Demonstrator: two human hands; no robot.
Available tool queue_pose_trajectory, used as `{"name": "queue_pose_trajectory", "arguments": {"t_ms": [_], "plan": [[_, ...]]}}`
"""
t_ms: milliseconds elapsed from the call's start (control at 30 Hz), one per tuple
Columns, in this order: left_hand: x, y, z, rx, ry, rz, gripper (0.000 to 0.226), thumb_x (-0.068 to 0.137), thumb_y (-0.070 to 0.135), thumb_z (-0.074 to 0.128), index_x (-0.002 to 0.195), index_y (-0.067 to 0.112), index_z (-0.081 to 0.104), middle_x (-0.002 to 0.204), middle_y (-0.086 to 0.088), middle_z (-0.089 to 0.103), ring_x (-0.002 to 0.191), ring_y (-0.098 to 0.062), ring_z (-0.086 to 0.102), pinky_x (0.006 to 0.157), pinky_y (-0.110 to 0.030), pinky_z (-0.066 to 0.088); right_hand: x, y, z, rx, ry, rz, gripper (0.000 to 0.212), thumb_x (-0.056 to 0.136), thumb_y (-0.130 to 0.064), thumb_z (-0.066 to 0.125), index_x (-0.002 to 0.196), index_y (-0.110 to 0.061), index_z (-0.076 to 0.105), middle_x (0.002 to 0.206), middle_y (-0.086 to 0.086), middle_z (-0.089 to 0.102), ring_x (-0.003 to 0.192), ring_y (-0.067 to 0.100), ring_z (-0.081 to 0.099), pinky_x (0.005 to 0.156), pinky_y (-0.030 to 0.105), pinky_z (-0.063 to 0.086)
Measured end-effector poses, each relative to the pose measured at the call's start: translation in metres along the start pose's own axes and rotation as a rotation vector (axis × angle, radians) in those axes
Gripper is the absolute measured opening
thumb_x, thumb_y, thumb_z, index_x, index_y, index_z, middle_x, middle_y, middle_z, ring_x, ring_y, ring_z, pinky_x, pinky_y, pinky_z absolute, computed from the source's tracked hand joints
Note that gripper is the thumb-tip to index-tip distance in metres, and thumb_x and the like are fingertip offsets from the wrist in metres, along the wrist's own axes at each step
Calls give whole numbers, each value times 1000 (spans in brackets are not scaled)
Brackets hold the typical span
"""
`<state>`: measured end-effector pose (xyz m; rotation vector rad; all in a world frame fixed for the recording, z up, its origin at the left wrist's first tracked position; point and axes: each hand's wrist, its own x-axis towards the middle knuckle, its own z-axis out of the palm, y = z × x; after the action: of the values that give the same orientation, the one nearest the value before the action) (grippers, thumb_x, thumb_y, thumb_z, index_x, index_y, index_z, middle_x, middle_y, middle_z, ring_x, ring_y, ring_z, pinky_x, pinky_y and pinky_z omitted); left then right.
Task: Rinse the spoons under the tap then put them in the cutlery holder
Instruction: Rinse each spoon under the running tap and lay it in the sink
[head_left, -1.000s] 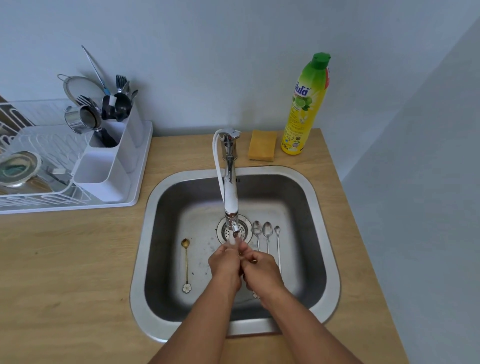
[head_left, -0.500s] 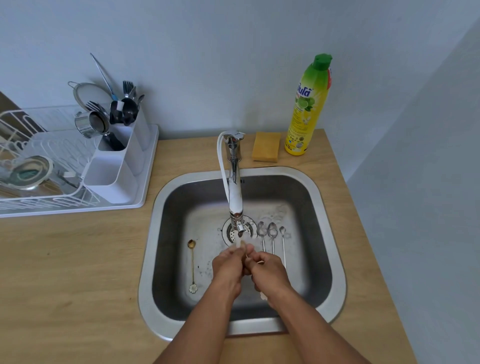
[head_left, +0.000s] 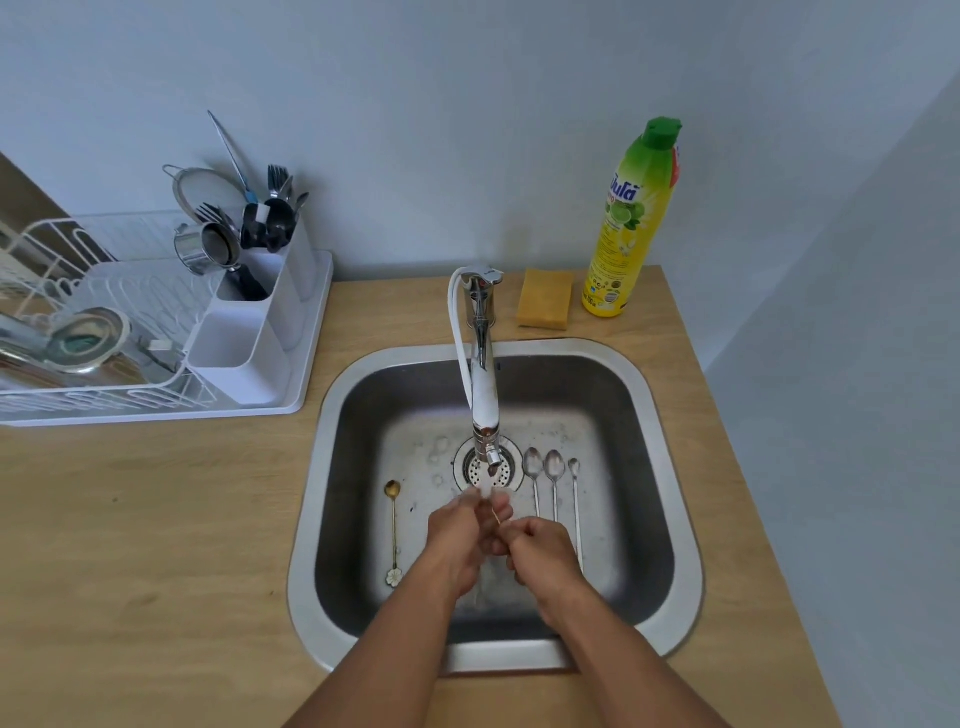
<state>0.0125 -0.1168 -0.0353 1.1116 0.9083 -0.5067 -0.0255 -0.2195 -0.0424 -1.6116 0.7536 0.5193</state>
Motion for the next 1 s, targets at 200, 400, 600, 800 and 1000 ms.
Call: {"name": "queue_pose_trajectory", "arguments": {"t_ms": [200,400,600,800,1000], "plan": [[1,-1,-6,-126,21,-31,35,107,37,54,114,5,69,93,-11,83,84,-23,80,63,-35,61,1,2,5,-113,8,-101,22,95,-27,66,75,-24,76,73,-15,77,74,5,73,62,20,48],[0,1,4,-182,-17,-89,35,105,39,58,113,7,70,92,-7,82,92,-21,77,66,-36,59,4,1,0,-102,62,-128,21,96,-25,64,78,-22,75,76,-10,77,76,6,71,63,20,47],[3,7,3,-146,-39,-91,30,108,31,53,113,7,68,95,-7,82,88,-20,77,67,-36,59,2,4,-5,-100,42,-180,20,99,-24,64,82,-24,74,80,-8,77,78,9,71,63,18,49],[2,11,6,-75,-14,-133,28,106,32,57,110,10,75,91,-5,82,84,-20,76,58,-34,64,1,8,-11,-163,38,-209,19,100,-26,63,84,-24,72,79,-8,75,69,3,64,62,19,49],[5,19,5,142,46,-54,24,89,11,81,108,9,67,89,-9,83,83,-23,77,68,-36,66,1,10,-13,-176,-46,-228,19,98,-19,66,82,-24,75,74,-5,76,66,7,68,62,27,54]]}}
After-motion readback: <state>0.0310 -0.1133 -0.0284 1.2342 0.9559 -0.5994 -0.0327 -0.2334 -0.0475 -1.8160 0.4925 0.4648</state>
